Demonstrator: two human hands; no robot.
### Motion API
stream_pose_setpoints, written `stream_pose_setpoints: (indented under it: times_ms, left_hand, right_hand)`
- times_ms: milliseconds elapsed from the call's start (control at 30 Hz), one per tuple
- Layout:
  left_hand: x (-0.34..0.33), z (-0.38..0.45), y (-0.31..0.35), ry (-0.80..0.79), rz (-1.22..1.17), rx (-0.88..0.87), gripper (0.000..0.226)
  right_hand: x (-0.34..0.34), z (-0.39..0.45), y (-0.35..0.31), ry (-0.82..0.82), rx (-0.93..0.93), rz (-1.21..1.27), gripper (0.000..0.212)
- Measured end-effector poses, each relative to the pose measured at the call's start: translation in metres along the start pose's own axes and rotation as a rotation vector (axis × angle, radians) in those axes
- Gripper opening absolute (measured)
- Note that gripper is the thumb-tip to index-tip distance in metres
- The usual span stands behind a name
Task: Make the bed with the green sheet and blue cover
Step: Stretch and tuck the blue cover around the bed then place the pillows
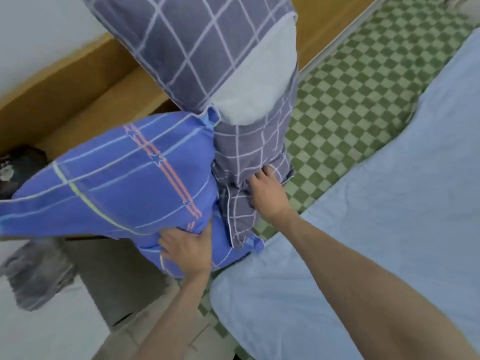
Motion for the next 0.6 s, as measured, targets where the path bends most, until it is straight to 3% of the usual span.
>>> stream_pose_setpoints:
  times_ms: [167,233,300,400,500,600]
  left_hand:
    - [0.012,-0.059,-0.019,0.11,-0.044,-0.165,0.09]
    - [0.014,-0.104,-0.019,0.073,-0.102,-0.387,0.074]
    - [-0.002,-0.153,-0.008,-0.166,-0.121,-0.623,0.051]
    - [-0.058,-0.206,0.019,-0.595,-0.031,-0.733,0.035]
    - [-0.126,-0.214,0.064,-0.696,0.108,-0.697,0.048]
    - [-0.191,-0.189,0.12,-0.547,0.207,-0.755,0.046]
  right_hand:
    - [0.004,0.006,0.01,-0.056,-0.079,0.031,0.043]
    - [0.01,-0.01,0.011,-0.007,-0.174,0.183,0.059]
    - [0.02,-0.041,0.022,0.023,-0.264,0.374,0.078]
    - [0.035,-0.112,0.071,0.06,-0.387,0.448,0.066]
    - [0.039,-0.214,0.156,0.086,-0.705,0.323,0.05]
    - [0.031,-0.331,0.24,-0.015,-1.147,0.287,0.05]
Point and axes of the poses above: each hand's wrist, its own z-axis towards the middle knuckle, its own x-axis out of the back of the hand, y = z × x, the point moved 3 cm from there along z, towards the middle knuckle, and after that the axes turned 4 degrees about x, right-handed, at the moved point
